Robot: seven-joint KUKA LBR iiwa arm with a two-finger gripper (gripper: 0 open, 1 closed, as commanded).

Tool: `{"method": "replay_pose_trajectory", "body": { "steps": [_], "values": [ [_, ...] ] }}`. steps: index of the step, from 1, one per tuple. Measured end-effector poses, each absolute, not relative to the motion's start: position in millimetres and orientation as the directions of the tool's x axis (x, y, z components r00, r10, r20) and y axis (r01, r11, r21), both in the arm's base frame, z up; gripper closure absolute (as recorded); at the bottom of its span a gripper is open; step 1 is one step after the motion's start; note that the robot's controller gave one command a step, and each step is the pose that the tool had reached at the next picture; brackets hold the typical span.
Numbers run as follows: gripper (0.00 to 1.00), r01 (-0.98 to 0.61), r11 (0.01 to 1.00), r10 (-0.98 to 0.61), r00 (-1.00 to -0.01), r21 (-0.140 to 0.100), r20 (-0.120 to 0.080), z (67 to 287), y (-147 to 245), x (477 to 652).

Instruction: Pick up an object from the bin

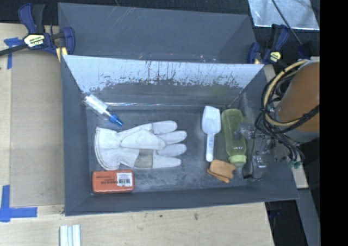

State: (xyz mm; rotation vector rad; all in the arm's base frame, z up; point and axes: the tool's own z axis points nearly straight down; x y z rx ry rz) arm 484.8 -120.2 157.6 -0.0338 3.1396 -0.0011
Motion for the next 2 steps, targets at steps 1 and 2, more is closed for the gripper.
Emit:
{"method": "replay_pose_trajectory", "body": {
  "steps": [1,2],
  "values": [
    [0.0,-0.022,1.0,-0.022,-1.0,-0.001,-0.002,158,-120,484.8],
    [0.0,-0.072,0.997,-0.072,-0.997,-0.004,-0.01,124,-117,486.2]
  ]
}}
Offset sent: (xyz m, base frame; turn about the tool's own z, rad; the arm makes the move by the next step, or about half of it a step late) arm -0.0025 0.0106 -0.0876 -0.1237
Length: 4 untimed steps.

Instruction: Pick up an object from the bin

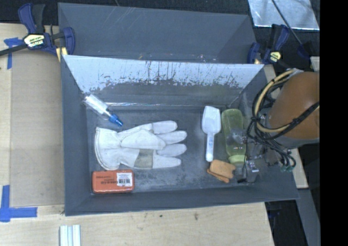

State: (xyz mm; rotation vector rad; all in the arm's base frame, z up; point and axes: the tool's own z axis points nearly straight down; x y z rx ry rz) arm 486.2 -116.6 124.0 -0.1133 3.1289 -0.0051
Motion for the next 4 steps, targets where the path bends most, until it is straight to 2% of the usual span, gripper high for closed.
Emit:
{"method": "replay_pose_trajectory", "body": {
  "steps": [1,3,4],
  "values": [
    [1.0,-0.168,0.986,-0.168,-0.986,-0.002,-0.007,73,-101,488.3],
    [1.0,-0.168,0.986,-0.168,-0.986,0.0,-0.002,77,-100,487.7],
    [1.0,-0.181,0.984,-0.181,-0.984,0.0,-0.001,138,-101,488.4]
  ]
}}
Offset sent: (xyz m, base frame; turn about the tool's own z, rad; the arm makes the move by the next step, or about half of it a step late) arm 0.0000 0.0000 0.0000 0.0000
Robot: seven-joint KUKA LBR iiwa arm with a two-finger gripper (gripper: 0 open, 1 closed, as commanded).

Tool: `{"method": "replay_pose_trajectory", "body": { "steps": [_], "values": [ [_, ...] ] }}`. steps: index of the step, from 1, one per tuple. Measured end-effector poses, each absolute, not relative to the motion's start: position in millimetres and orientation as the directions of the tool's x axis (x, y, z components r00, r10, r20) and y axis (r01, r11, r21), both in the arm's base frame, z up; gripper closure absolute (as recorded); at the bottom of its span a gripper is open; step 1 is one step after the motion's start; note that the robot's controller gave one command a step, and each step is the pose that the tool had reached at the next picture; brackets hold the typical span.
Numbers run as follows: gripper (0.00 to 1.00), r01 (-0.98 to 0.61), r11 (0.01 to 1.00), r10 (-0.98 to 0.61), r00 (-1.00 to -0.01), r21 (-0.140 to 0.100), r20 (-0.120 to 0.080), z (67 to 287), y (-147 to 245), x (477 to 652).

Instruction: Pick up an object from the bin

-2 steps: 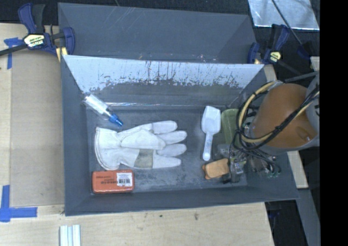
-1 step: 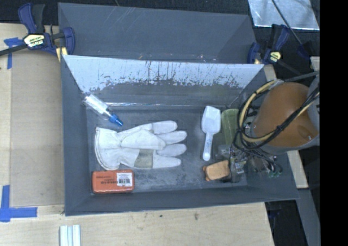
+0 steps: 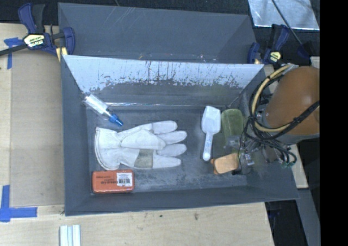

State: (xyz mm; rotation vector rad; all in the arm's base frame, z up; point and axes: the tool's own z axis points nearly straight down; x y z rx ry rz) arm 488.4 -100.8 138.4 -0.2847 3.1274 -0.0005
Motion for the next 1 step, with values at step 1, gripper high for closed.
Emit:
{"method": "replay_pose_trajectory", "body": {
  "steps": [1],
  "values": [
    [1.0,-0.215,0.977,-0.215,-0.977,0.0,-0.001,215.8,-141.3,491.2]
  ]
}}
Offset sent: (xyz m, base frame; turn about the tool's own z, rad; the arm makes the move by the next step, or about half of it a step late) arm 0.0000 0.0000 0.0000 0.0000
